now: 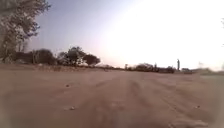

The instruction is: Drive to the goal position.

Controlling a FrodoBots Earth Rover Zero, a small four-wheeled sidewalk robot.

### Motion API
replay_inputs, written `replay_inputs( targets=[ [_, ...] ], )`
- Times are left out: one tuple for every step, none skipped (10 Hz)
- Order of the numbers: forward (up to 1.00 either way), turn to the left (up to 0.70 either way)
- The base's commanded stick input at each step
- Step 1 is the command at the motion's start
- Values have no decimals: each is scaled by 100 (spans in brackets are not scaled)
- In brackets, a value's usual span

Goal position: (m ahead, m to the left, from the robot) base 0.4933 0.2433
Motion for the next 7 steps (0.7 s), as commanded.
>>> replay_inputs(
  targets=[
    [70, 0],
    [70, 0],
    [70, 0],
    [70, 0],
    [70, 0],
    [70, 0],
    [70, 0]
  ],
)
